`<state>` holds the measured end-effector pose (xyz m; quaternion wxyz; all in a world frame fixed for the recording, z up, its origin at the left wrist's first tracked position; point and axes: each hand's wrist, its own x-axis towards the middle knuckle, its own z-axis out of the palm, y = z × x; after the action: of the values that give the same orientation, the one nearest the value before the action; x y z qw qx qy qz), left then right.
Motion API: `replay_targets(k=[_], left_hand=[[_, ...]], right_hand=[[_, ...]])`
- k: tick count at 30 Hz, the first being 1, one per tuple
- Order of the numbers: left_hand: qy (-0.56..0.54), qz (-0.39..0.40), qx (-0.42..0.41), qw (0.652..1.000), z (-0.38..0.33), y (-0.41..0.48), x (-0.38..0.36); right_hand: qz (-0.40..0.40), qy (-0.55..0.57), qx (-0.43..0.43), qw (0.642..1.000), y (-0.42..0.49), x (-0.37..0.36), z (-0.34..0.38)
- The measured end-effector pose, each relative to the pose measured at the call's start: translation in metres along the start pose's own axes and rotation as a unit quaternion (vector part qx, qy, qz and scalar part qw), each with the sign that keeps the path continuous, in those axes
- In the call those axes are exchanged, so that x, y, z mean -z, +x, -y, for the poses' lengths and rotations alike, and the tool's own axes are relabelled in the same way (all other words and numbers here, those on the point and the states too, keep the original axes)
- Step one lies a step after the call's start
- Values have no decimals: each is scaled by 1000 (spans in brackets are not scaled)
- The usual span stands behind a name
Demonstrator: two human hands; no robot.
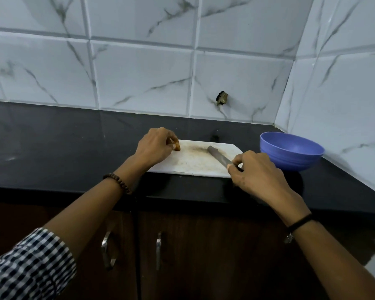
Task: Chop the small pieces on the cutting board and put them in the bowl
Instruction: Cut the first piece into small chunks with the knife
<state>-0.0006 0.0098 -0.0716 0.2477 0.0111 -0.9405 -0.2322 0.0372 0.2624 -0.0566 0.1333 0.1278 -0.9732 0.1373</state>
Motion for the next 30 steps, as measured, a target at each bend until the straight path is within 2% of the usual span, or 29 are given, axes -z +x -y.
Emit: replay_targets(k=[3,10,21,27,30], left_hand=[[70,25,-3,997,-6,4,-7],[135,18,8,991,-11,10,-15],[153,47,8,987,-19,15,-11],[86,51,13,995,-24,13,-12],[21,55,27,998,-29,11,-15]], right_hand=[[-7,1,-11,1000,2,2,-11],[-18,-1,-43,999,5,4,-31],[-25,13,-37,999,6,6,-35],[-16,24,-33,999,9,3,-28],[32,128,-34,991,10,4,-27]])
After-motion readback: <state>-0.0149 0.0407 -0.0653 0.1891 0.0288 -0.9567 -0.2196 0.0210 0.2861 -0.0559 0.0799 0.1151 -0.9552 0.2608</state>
